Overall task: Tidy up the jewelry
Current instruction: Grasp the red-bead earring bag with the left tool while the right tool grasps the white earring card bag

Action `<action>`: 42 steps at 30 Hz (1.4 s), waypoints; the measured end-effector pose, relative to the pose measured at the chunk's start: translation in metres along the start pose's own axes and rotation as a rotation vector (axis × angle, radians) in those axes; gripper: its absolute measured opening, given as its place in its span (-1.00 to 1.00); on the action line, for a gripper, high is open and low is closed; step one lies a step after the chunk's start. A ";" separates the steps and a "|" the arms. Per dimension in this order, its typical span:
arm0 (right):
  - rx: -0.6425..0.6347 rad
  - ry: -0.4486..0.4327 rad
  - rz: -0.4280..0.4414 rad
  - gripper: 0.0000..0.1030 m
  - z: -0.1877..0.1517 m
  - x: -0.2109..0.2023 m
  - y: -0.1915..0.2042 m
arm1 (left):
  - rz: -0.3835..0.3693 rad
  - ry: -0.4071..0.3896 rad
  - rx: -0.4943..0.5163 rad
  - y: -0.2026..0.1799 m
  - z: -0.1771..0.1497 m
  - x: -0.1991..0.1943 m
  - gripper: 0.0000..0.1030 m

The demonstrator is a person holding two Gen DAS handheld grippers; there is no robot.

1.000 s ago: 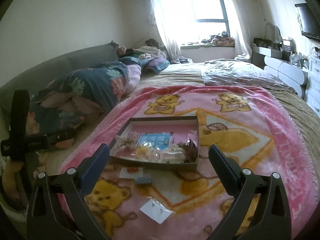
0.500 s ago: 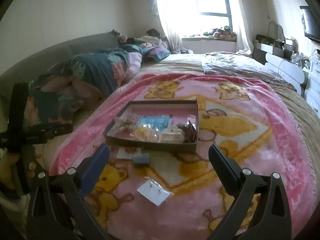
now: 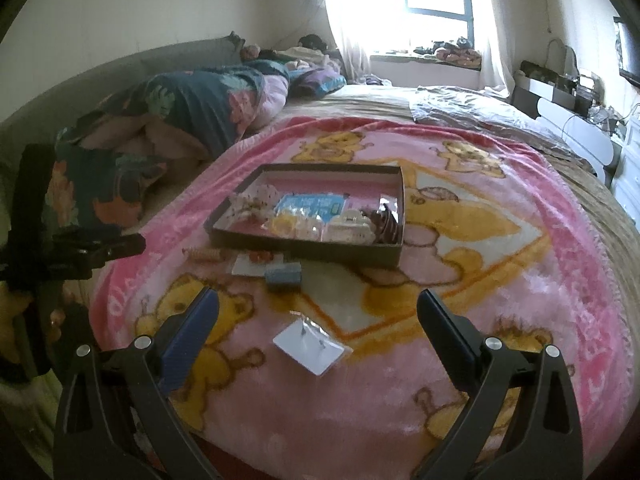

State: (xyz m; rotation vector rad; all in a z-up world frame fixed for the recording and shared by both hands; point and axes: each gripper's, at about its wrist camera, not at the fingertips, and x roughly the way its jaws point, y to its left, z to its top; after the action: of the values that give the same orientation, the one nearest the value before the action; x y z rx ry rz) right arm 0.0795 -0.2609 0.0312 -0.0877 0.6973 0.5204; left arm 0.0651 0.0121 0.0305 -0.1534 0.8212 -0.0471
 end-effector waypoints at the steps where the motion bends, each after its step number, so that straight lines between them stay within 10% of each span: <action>1: -0.006 0.005 -0.007 0.91 -0.003 0.001 0.001 | -0.001 0.000 0.000 0.000 -0.001 0.000 0.82; 26: -0.119 0.140 -0.063 0.91 -0.040 0.056 0.011 | -0.048 0.123 -0.022 0.004 -0.031 0.061 0.82; 42: -0.134 0.259 -0.058 0.91 -0.047 0.109 0.010 | -0.199 0.214 -0.236 0.015 -0.016 0.131 0.80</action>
State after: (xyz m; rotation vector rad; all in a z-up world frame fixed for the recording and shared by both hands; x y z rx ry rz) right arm 0.1177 -0.2173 -0.0730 -0.3037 0.9093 0.5044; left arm 0.1425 0.0123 -0.0777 -0.4595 1.0223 -0.1565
